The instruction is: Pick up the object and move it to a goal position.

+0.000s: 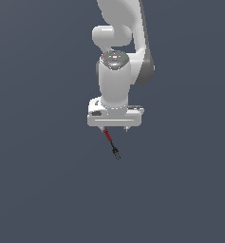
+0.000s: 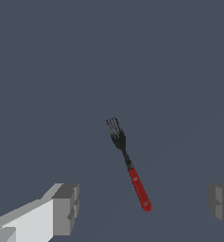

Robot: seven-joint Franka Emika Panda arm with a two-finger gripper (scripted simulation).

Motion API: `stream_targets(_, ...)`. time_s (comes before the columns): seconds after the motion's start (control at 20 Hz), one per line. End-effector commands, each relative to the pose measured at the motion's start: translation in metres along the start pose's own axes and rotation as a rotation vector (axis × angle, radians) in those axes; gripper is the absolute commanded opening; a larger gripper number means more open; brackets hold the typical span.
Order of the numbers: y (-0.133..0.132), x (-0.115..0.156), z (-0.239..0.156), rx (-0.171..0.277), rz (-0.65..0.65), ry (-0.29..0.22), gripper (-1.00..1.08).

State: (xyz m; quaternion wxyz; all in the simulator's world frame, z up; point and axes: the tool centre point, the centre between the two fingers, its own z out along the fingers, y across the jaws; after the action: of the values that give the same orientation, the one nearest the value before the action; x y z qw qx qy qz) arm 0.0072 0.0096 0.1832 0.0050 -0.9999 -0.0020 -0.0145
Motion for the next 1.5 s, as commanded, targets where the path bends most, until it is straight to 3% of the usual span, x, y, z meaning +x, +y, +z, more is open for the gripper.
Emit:
stream_targets(0.0, 0.000, 0.000, 0.000, 0.000, 0.000, 0.000, 1.00)
stream_targets(0.8, 0.007, -0.007, 0.006, -0.001, 0.026, -0.004, 1.00)
stream_targets(1.45, 0.013, -0.018, 0.066, -0.009, -0.176, -0.018, 1.00)
